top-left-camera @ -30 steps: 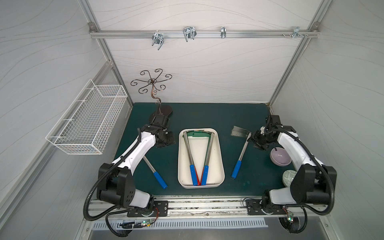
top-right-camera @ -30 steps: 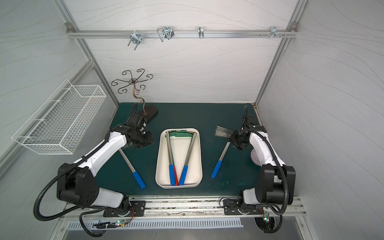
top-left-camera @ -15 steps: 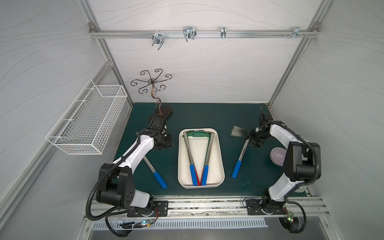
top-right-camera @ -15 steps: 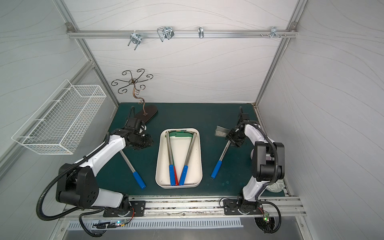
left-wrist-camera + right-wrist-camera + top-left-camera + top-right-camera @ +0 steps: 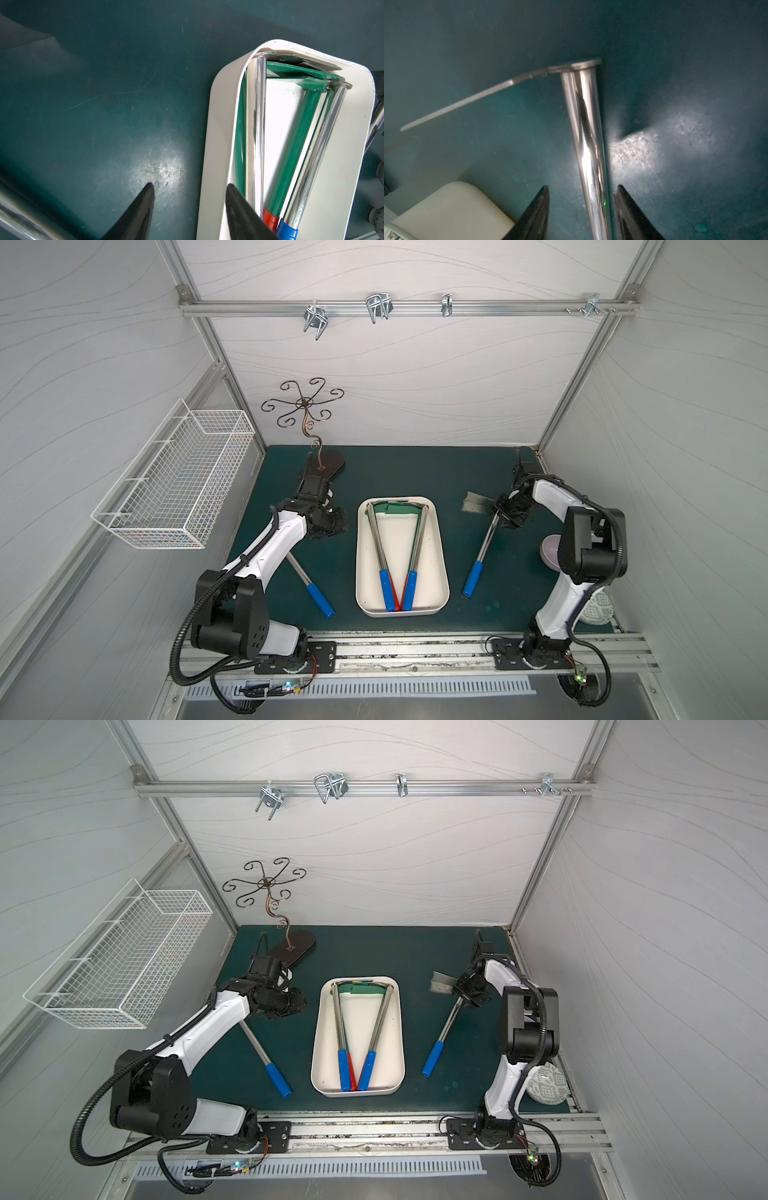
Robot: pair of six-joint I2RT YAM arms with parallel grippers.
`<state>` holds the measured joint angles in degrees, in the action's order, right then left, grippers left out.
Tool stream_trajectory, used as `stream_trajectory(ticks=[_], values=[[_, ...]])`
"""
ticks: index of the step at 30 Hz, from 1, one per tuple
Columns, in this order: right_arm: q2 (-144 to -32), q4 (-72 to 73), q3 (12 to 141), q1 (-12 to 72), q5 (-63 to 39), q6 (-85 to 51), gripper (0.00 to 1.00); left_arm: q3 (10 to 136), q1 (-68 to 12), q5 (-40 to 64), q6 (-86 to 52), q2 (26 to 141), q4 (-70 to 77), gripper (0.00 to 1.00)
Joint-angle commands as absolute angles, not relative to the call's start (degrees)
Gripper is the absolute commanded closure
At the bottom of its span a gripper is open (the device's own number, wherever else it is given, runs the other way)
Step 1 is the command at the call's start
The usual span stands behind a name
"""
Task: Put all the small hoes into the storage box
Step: Pick up the hoe from the center of the board.
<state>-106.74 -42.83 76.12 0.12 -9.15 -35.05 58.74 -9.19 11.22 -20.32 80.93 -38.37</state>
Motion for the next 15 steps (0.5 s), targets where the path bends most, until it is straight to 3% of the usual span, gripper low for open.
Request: stream_trajectory(ticks=[1,15], values=[[-109.08,-43.54,78.32,0.00,-6.95,-34.75,0.48,58.80,-8.85,11.55,-19.64,79.55,-36.85,0.43],[-115.96,-42.99,80.48,-0.35,-5.09,-34.64,0.52,58.77,-8.29,12.21,-19.80,79.63,-36.69,0.43]])
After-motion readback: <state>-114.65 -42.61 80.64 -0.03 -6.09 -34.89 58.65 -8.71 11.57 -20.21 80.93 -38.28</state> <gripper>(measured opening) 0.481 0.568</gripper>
